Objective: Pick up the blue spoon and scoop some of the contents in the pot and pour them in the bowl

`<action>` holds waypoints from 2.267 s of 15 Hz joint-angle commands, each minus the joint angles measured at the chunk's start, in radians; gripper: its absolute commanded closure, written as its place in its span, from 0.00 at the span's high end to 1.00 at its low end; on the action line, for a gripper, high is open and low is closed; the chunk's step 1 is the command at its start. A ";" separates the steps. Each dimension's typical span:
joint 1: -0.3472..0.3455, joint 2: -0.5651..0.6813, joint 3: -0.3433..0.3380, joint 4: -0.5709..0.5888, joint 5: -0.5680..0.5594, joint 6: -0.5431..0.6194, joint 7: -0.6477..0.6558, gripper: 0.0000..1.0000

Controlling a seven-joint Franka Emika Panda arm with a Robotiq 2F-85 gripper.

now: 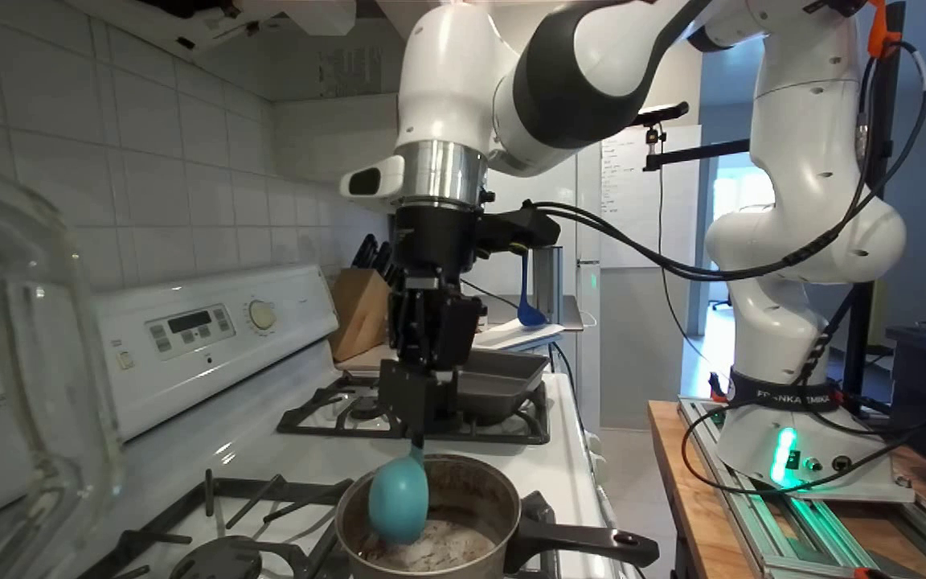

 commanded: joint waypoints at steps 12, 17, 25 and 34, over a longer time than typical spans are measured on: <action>0.016 0.138 0.092 0.225 -0.331 -0.336 0.080 0.22; 0.029 0.188 0.100 0.276 -0.402 -0.396 0.085 0.22; 0.079 0.249 0.112 0.326 -0.517 -0.439 0.088 0.22; 0.152 0.310 0.123 0.386 -0.663 -0.567 0.089 0.22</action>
